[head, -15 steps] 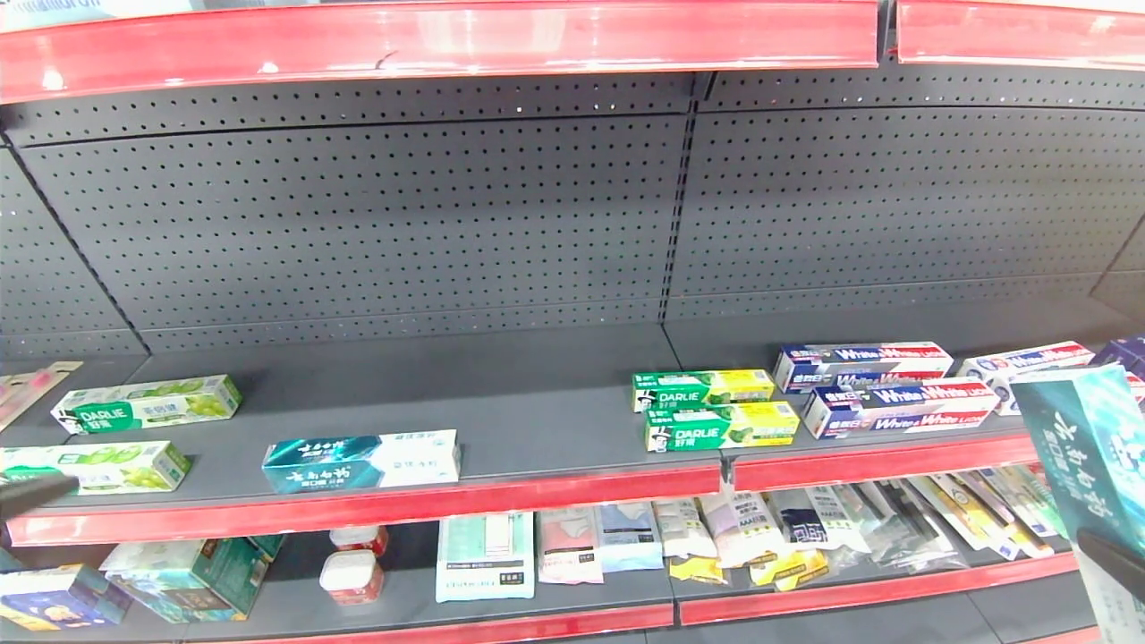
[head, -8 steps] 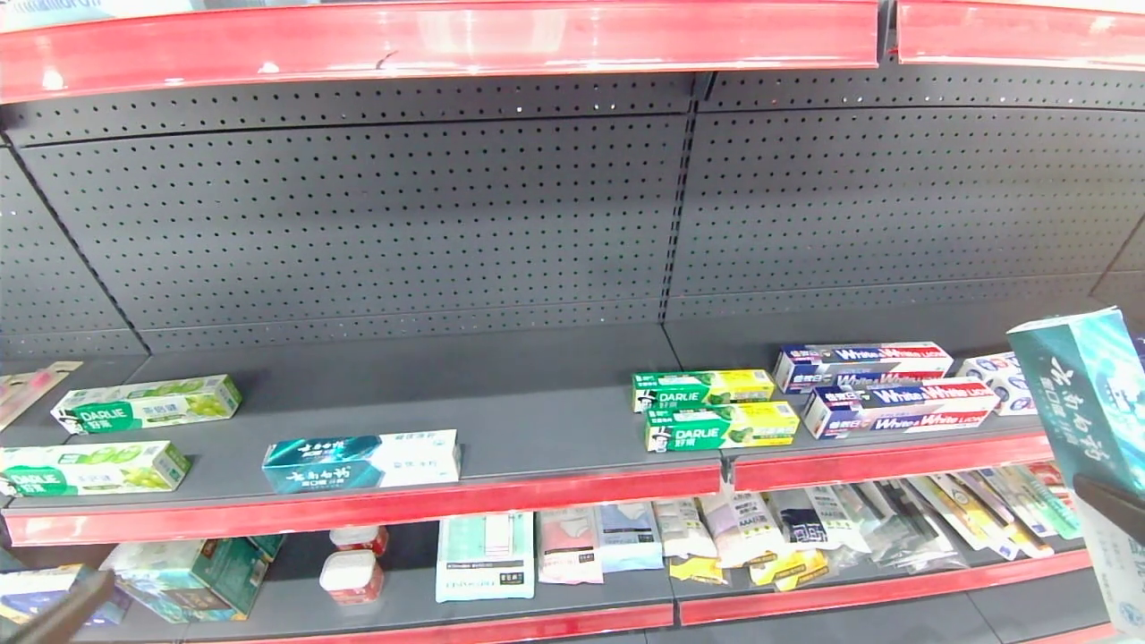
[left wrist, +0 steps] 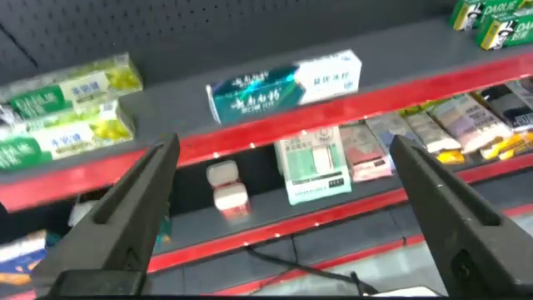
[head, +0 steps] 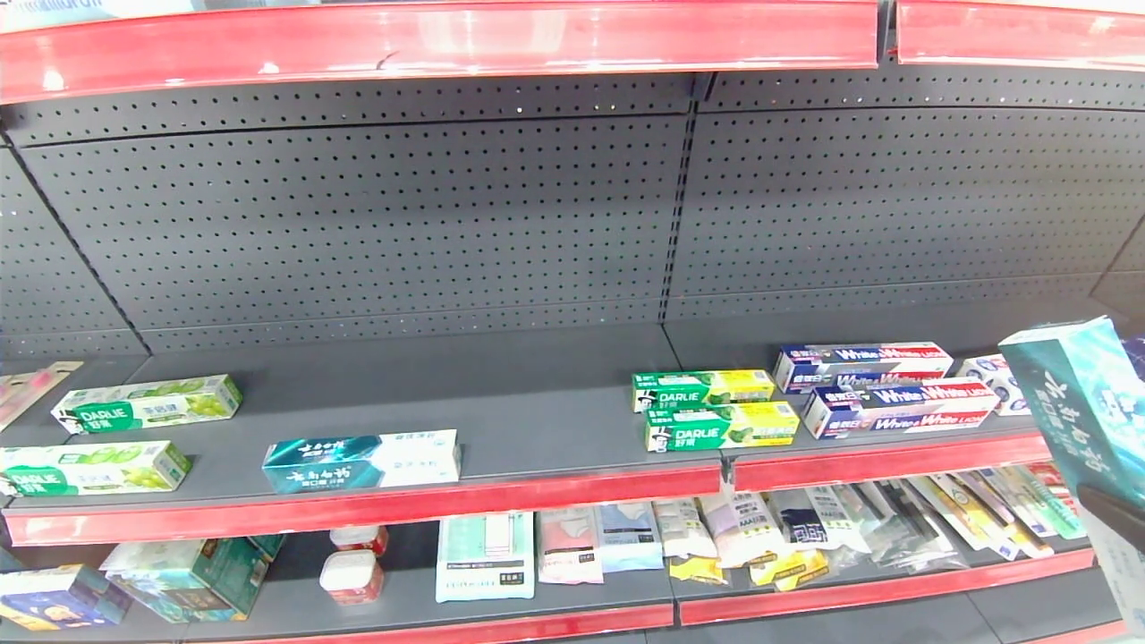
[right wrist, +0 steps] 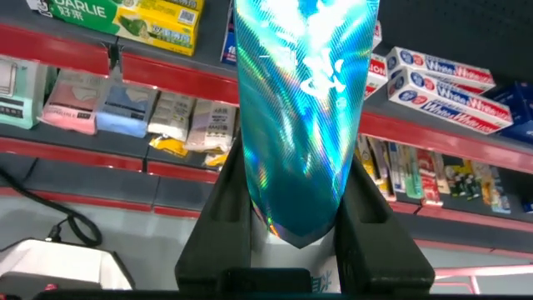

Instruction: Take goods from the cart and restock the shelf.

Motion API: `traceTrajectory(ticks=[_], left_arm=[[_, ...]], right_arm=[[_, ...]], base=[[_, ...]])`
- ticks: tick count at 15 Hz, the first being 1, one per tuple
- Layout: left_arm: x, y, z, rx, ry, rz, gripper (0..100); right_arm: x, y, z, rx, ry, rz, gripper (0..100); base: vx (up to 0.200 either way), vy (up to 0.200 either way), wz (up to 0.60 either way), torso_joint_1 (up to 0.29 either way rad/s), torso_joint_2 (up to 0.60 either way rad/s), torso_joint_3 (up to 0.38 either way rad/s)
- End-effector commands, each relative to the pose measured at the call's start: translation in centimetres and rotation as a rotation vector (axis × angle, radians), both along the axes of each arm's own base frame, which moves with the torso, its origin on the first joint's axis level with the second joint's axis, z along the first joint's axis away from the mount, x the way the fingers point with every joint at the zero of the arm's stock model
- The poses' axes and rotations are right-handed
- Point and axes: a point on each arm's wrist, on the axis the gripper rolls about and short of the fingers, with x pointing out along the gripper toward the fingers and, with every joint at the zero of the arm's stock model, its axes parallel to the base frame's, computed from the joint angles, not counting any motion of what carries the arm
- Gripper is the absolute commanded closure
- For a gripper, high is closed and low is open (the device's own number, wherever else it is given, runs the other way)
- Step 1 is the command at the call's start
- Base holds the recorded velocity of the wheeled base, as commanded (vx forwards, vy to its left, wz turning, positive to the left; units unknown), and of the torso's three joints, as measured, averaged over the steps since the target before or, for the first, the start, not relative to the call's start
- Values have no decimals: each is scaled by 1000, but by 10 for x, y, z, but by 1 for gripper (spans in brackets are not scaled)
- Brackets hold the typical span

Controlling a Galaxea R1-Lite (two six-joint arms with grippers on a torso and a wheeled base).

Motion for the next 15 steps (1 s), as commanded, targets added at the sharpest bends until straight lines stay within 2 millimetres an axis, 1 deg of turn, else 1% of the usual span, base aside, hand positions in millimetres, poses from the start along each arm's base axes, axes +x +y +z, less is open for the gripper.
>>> traceTrajectory(ticks=[1, 4, 8, 15], left_arm=[[-17, 1, -20, -8, -63, 5, 0], [-23, 2, -30, -24, -67, 23, 0], [-21, 1, -35, -22, -50, 23, 0], [-21, 1, -35, -26, -48, 17, 0]], right_arm=[[-6, 0, 4, 0, -39, 2, 100], [-13, 0, 3, 6, -59, -3, 100], [-14, 0, 3, 15, -64, -6, 100], [-12, 0, 4, 28, -63, -10, 100]], base=[[0, 0, 0, 0, 0, 0], [0, 0, 0, 0, 0, 0], [0, 0, 0, 0, 0, 0], [0, 0, 600, 4, 2, 1]])
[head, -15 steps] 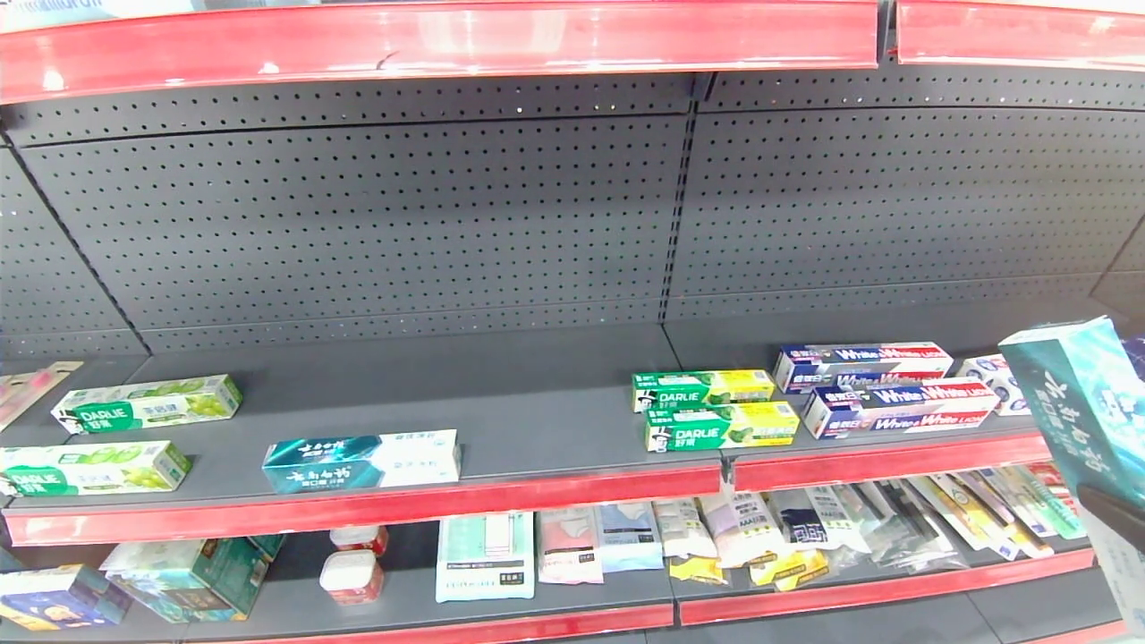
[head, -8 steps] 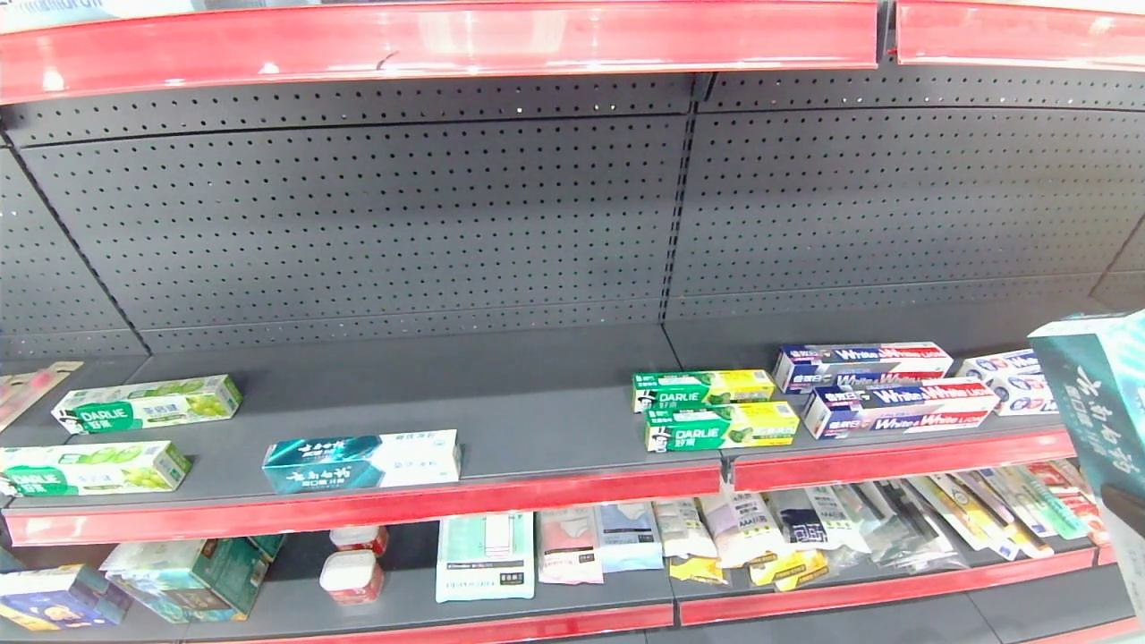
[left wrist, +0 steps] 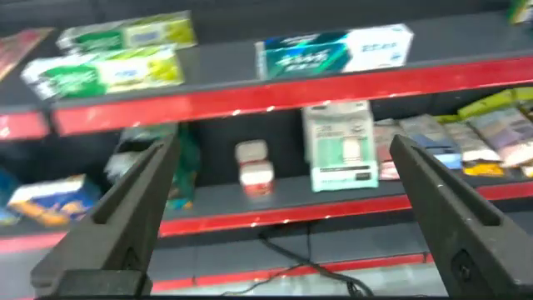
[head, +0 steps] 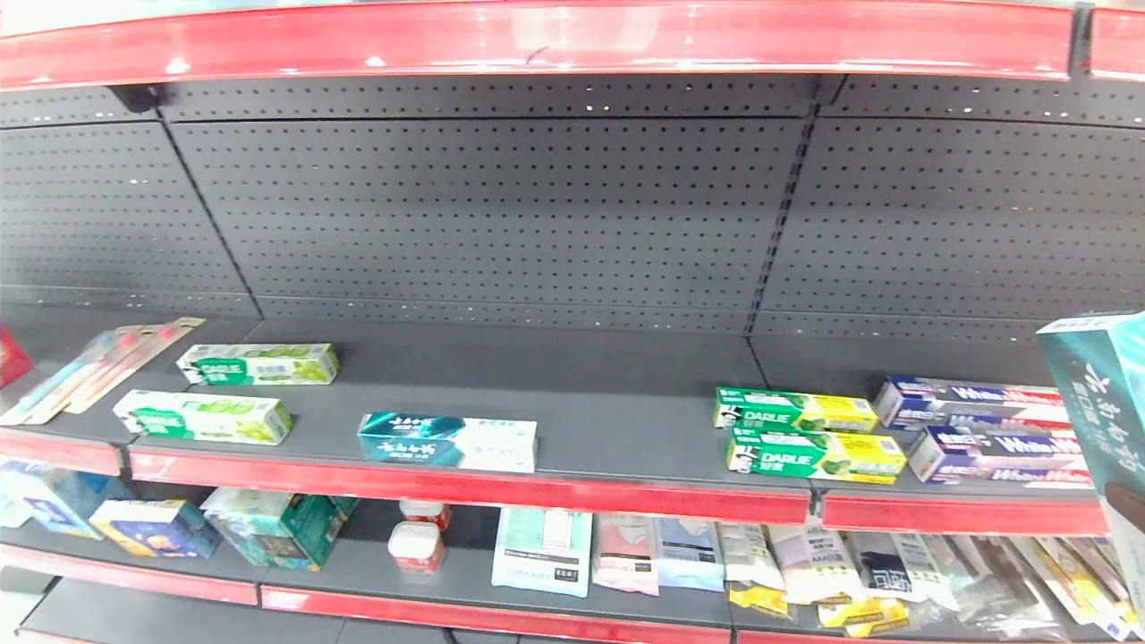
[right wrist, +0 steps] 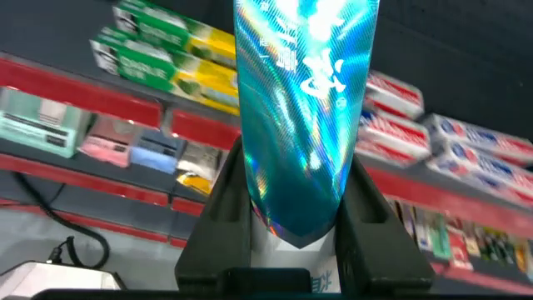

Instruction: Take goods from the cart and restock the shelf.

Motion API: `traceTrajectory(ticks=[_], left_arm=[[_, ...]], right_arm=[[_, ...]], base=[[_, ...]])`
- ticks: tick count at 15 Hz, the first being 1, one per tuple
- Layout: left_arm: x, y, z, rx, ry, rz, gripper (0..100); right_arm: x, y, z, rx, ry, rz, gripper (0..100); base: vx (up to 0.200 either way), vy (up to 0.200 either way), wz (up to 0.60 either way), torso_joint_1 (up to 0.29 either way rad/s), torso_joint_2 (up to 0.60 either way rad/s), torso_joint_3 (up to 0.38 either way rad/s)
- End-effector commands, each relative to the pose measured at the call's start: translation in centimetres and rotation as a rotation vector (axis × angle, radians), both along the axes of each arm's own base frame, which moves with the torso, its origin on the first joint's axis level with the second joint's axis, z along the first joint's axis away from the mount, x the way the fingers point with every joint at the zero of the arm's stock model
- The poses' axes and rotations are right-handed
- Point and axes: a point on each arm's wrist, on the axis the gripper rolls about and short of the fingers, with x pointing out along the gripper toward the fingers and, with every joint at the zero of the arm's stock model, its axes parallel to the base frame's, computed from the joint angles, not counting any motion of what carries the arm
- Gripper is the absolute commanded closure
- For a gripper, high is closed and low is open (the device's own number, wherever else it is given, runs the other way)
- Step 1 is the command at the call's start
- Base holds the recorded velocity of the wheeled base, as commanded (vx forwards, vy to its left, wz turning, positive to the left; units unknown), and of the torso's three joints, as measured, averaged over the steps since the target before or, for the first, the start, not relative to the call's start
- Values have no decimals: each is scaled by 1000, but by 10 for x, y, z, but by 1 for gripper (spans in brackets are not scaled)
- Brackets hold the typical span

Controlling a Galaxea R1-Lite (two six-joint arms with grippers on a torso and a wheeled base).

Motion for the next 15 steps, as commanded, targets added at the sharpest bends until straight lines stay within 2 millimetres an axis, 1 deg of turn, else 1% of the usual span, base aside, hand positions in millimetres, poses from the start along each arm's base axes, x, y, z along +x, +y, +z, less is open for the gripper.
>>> traceTrajectory(ticks=[1, 3, 6, 7, 8, 9, 11, 12, 13, 15], left_arm=[[0, 0, 0, 0, 4, 1, 0], [0, 0, 0, -2, 6, -1, 0], [1, 0, -1, -23, 7, 1, 0], [1, 0, -1, -37, -1, -10, 0], [3, -2, -2, -83, -27, -60, 0], [4, -2, -3, -104, -24, -69, 0], [5, -2, -2, -101, -13, -32, 0], [9, -1, -1, -92, 28, 88, 0], [10, -1, -1, -92, 33, 150, 0], [5, -3, -3, -94, -29, 101, 0]], right_arm=[[0, 0, 0, -1, -1, 0, 100], [0, 0, 1, -1, -4, 0, 100], [2, 1, 9, 2, -27, 21, 100], [4, 1, 12, 11, -32, 52, 100], [7, 4, 16, 22, -34, 143, 100], [13, 5, 16, 10, -11, 191, 100], [31, 10, 24, -9, 10, 243, 100], [42, 15, 28, -7, 27, 279, 100], [52, 20, 31, -6, 44, 314, 100], [71, 27, 30, -2, 86, 346, 100]], base=[[0, 0, 600, 2, 12, 2], [0, 0, 600, 2, 5, 2], [0, 0, 0, 0, 0, 0], [0, 0, 0, 0, 0, 0], [0, 0, 0, 0, 0, 0], [0, 0, 0, 0, 0, 0], [0, 0, 0, 0, 0, 0], [0, 0, 0, 0, 0, 0], [0, 0, 0, 0, 0, 0], [0, 0, 0, 0, 0, 0]])
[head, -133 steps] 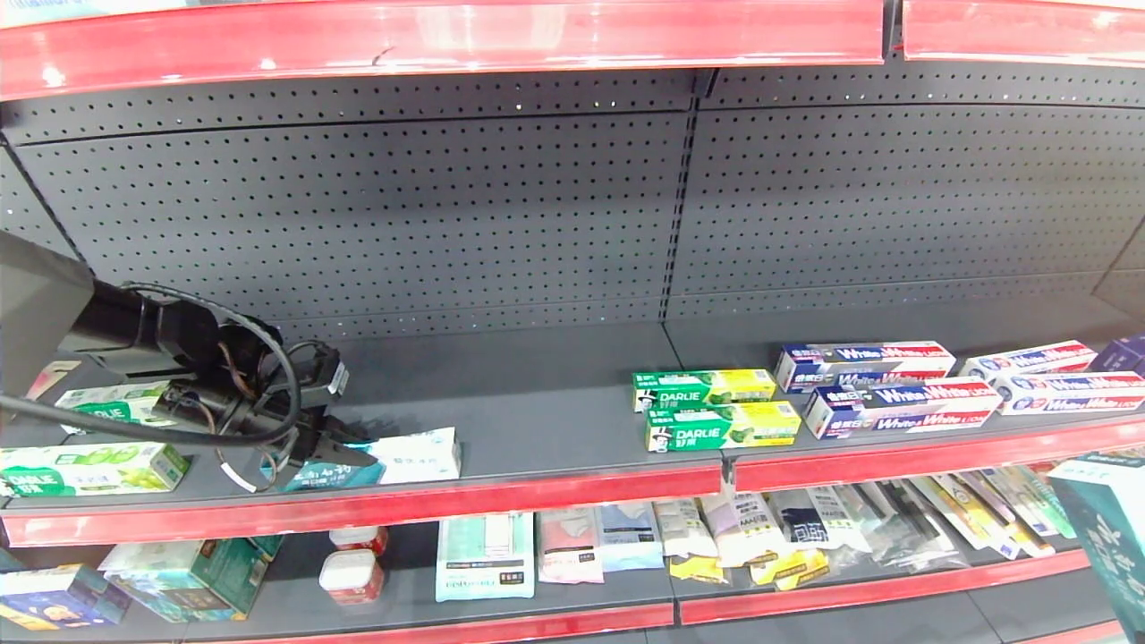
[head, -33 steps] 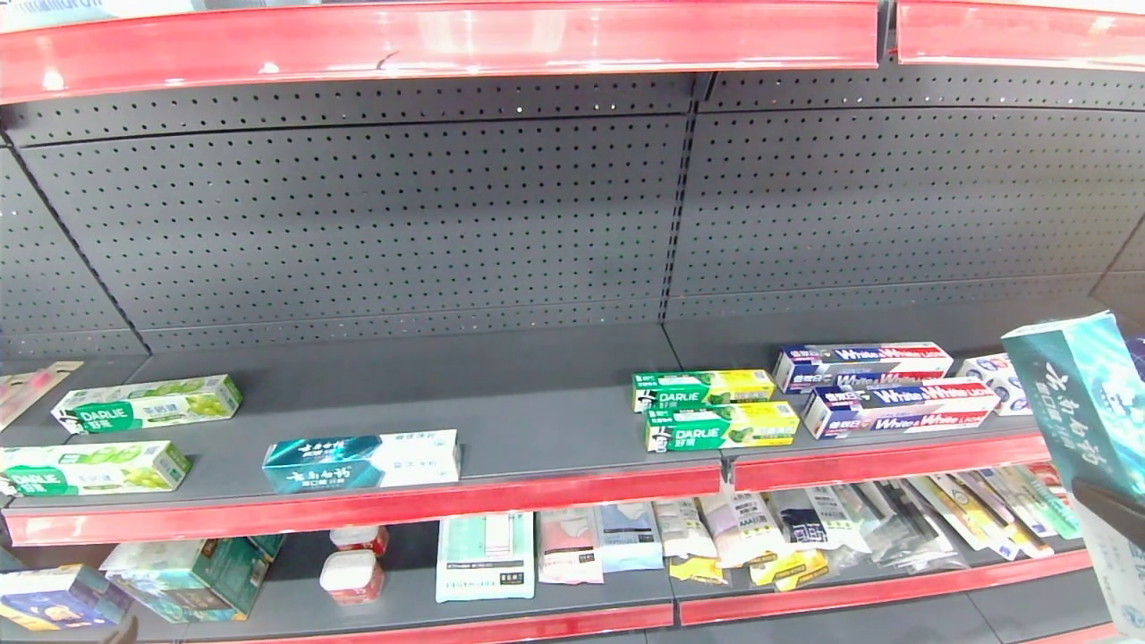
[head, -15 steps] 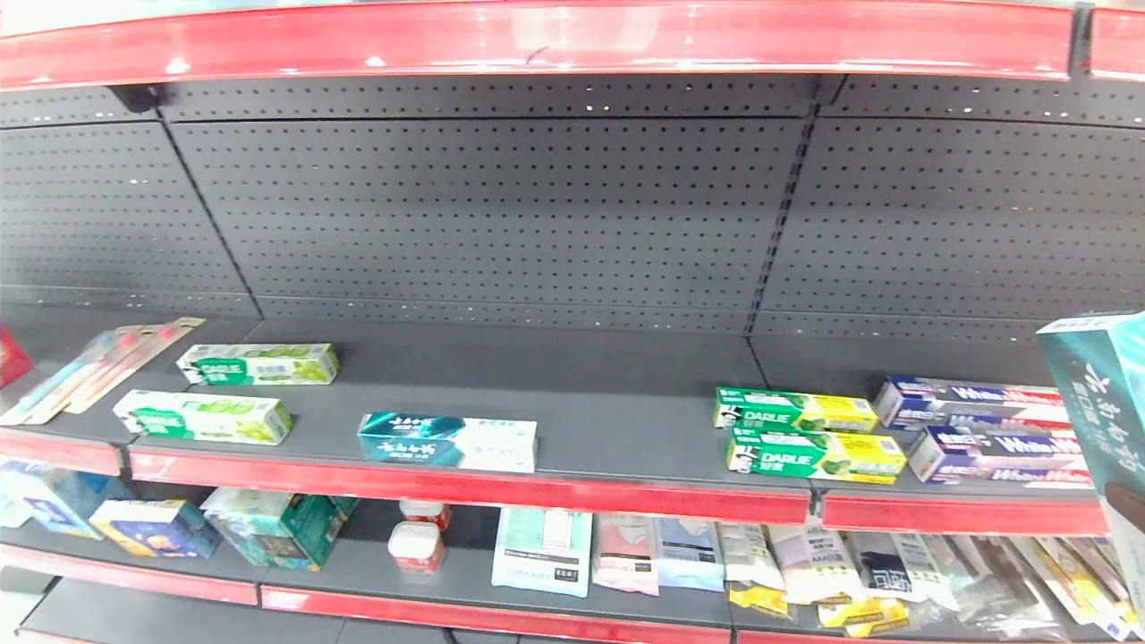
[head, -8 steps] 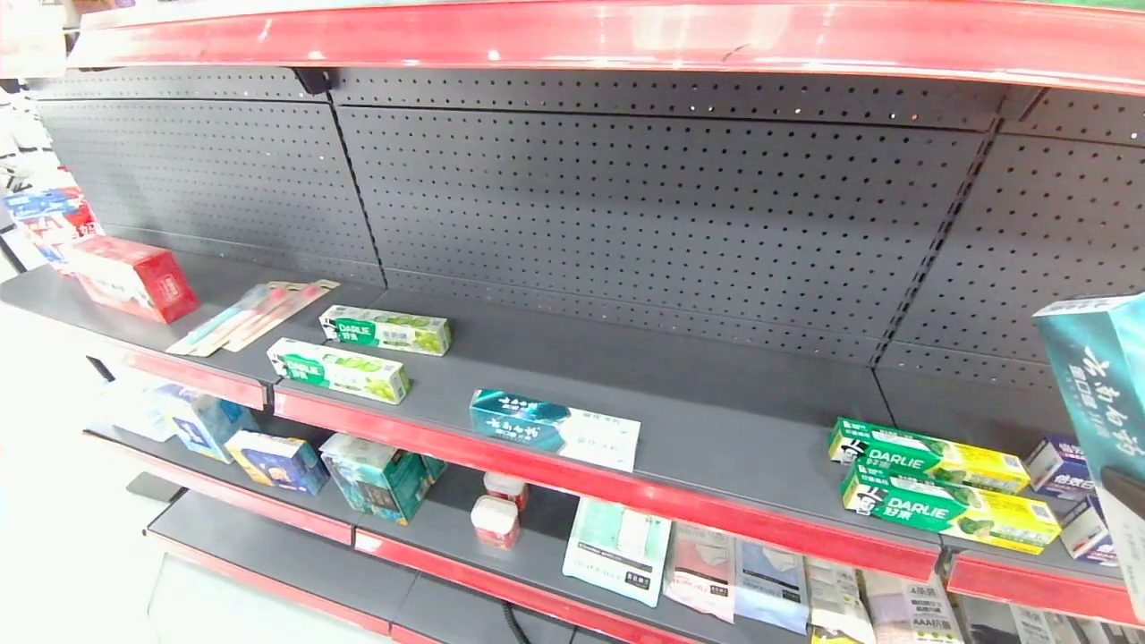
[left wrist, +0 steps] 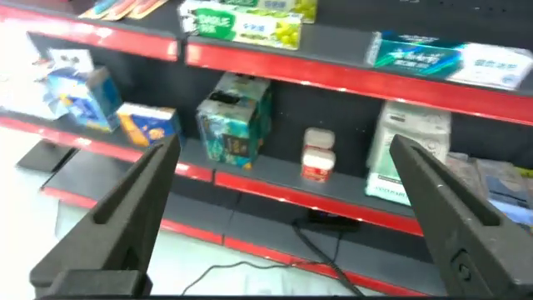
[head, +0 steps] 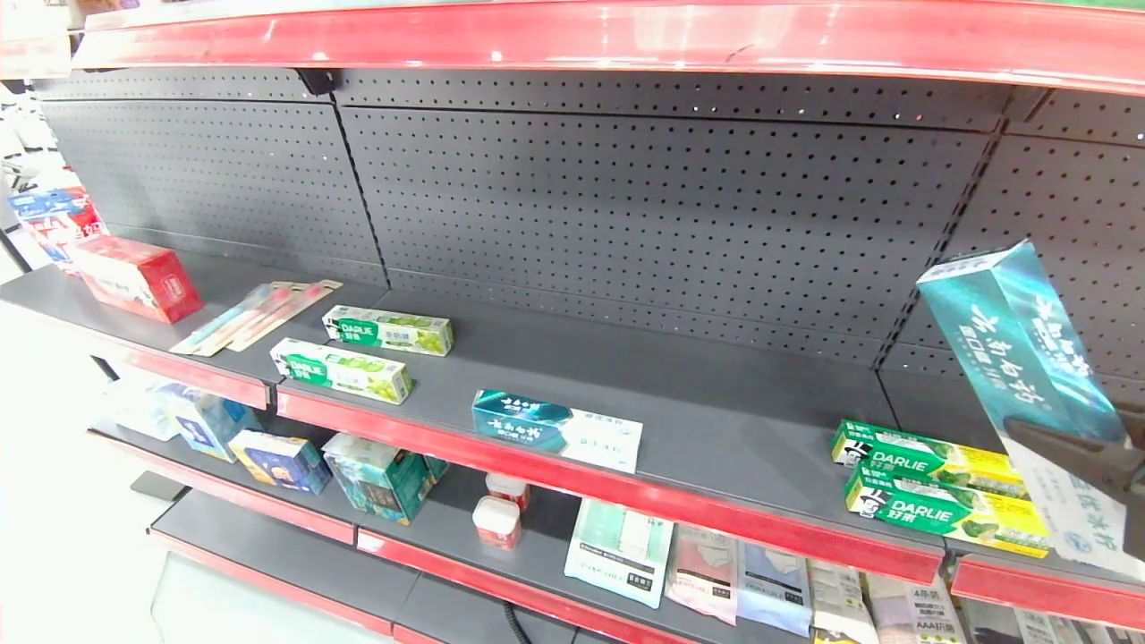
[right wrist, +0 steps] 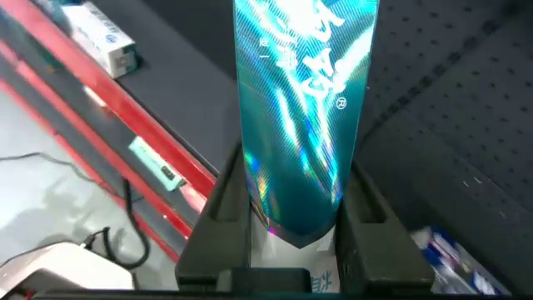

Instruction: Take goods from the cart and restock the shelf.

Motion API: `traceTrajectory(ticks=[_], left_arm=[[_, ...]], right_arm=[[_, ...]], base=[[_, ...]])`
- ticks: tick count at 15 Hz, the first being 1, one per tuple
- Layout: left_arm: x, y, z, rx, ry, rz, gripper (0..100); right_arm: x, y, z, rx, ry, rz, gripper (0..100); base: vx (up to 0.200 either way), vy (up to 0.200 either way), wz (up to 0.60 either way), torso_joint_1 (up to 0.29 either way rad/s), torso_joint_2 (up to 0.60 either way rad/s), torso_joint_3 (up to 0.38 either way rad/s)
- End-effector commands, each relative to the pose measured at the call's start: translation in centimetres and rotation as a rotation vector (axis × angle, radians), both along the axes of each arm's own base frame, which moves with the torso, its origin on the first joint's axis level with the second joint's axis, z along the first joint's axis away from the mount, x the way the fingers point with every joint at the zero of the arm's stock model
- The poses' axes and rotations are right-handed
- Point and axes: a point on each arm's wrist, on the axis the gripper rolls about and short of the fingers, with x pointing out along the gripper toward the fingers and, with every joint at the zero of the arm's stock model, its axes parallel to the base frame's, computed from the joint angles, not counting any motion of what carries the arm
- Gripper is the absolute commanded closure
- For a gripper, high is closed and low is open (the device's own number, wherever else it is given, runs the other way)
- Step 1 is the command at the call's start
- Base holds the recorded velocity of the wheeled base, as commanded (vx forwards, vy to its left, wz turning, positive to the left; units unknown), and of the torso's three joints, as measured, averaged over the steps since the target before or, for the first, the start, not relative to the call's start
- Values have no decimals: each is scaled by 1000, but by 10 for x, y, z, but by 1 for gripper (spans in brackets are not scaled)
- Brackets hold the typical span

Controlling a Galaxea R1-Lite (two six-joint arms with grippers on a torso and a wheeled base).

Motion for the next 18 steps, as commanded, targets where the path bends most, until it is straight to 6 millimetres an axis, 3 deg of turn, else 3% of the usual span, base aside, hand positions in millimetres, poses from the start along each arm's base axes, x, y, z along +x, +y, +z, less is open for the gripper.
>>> traceTrajectory(ticks=[1, 3, 6, 9, 11, 13, 18], left_arm=[[-2, -1, 1, -10, -34, -9, 0], [-5, -4, 12, -34, -72, -125, 0], [-5, -5, 11, -32, -59, -178, 0], [-1, 3, -4, -3, -14, 162, 0], [0, 3, -7, 29, -34, 139, 0], [0, 3, -8, 48, -41, -6, 0], [-1, 3, -8, 41, -50, 4, 0]], right_arm=[[39, 12, -3, 9, 79, 36, 100], [70, 17, -7, 33, 41, 28, 100], [87, 20, -4, 43, -4, 33, 100], [89, 27, -8, 44, 16, 59, 100], [88, 32, -7, 50, 14, 78, 100], [88, 32, -8, 48, 17, 80, 100], [85, 35, -10, 45, 24, 94, 100]], base=[[0, 0, 0, 0, 0, 0], [0, 0, 0, 0, 0, 0], [0, 0, 0, 0, 0, 0], [0, 0, 0, 0, 0, 0], [0, 0, 0, 0, 0, 0], [0, 0, 0, 0, 0, 0], [0, 0, 0, 0, 0, 0]])
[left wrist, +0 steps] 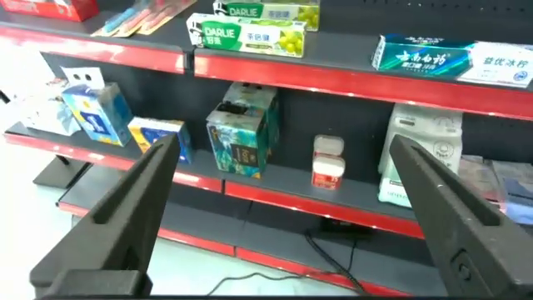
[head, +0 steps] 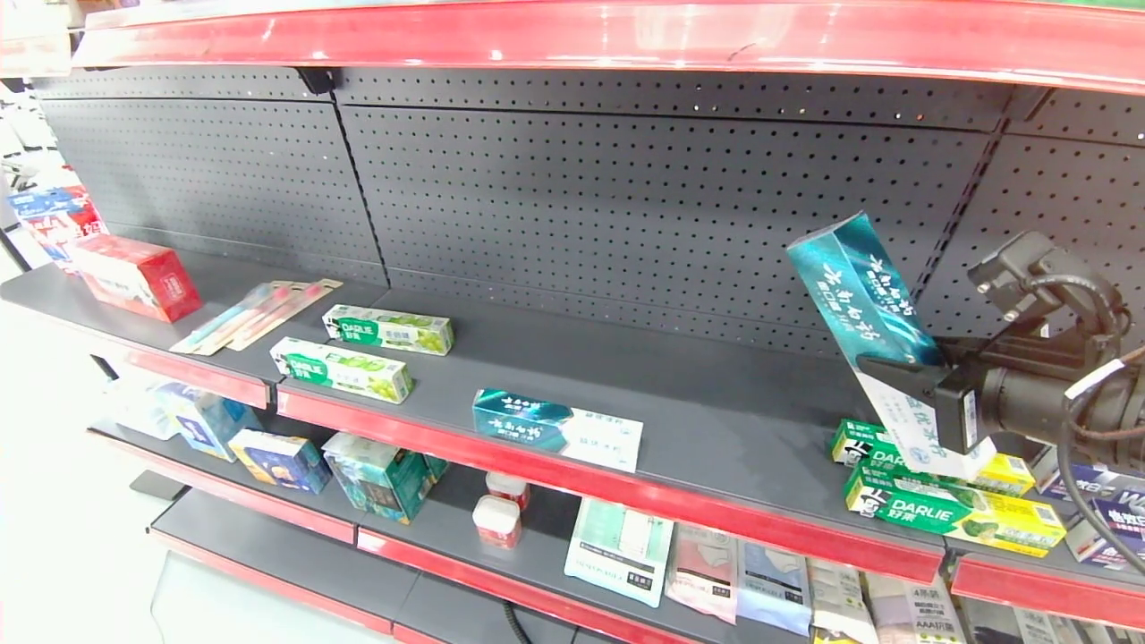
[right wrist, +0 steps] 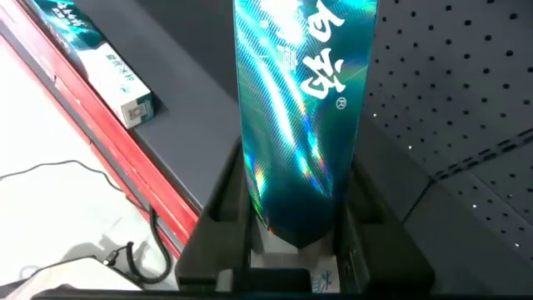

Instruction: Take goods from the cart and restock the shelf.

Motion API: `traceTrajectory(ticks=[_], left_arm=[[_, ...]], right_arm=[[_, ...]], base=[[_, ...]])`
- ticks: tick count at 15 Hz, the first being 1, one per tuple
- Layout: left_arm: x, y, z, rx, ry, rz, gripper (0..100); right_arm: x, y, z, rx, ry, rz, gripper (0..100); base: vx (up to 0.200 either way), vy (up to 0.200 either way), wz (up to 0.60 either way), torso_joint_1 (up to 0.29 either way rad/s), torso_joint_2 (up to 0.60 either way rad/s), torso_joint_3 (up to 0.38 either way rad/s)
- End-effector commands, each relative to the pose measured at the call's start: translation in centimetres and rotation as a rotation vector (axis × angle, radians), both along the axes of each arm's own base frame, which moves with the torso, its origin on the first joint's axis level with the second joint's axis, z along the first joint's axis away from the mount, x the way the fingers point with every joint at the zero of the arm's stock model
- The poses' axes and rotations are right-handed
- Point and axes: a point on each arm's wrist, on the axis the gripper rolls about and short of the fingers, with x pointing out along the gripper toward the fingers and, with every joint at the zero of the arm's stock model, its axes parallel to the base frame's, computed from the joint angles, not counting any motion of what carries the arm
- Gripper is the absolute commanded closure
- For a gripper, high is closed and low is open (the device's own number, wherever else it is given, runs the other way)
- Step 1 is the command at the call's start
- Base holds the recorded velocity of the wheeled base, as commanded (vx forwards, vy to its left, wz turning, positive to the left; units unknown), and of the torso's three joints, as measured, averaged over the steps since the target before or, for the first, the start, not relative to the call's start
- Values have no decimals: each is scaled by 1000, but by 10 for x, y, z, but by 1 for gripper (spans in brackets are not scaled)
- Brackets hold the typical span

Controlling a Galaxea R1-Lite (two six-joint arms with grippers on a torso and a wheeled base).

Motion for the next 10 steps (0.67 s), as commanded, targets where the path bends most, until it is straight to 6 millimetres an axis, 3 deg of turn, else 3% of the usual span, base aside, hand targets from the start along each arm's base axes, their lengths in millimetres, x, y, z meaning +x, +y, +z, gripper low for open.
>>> traceTrajectory(ticks=[1, 7, 10], left_arm=[[-2, 0, -1, -2, -25, 18, 0], [-5, -1, -1, -10, -67, 34, 0], [-5, -1, -1, -10, -67, 34, 0]], right_arm=[[-1, 2, -1, -2, 4, 13, 100], [8, 20, -10, -13, 44, 77, 100], [25, 26, -14, -18, 67, 86, 100]], base=[[0, 0, 0, 0, 0, 0], [0, 0, 0, 0, 0, 0], [0, 0, 0, 0, 0, 0]])
